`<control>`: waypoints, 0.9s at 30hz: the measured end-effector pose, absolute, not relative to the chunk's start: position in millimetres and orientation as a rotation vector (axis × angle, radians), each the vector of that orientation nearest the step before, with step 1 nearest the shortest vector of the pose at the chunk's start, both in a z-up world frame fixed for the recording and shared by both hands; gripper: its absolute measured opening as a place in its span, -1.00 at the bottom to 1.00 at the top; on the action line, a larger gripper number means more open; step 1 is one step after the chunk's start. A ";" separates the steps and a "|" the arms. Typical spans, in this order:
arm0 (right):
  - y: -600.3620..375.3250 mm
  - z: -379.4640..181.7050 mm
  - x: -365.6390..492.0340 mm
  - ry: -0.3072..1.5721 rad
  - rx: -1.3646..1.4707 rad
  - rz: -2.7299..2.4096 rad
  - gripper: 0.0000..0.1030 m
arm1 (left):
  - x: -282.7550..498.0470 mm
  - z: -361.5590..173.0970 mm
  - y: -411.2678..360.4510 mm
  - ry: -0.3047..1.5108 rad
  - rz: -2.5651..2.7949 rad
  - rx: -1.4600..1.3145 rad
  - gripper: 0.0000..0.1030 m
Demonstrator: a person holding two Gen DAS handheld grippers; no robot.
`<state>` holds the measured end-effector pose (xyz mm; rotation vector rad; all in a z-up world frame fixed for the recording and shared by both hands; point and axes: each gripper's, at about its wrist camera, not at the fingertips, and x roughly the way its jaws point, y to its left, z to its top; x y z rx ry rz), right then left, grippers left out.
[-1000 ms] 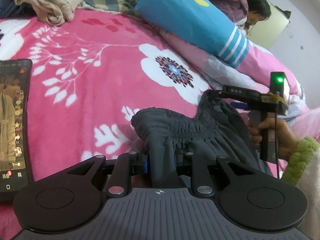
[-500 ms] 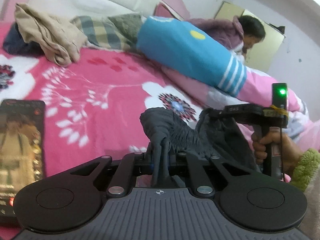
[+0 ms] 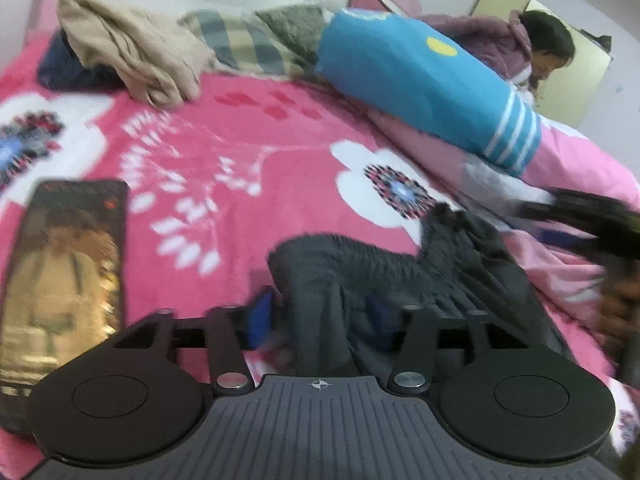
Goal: Fold clothes
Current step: 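Open both tools and release the dark grey pants onto the bed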
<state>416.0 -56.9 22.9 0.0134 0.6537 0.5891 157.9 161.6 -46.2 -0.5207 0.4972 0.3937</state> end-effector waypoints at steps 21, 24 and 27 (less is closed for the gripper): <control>-283.1 4.1 45.2 0.644 0.586 0.150 0.52 | 107.1 -12.6 57.6 0.288 0.040 -0.105 0.91; -288.2 12.5 46.3 0.613 0.536 0.126 0.52 | 117.9 -18.1 44.9 0.361 -0.060 -0.074 0.86; -287.9 21.3 61.9 0.597 0.497 0.135 0.52 | 129.7 -23.9 33.7 0.434 -0.144 -0.048 0.68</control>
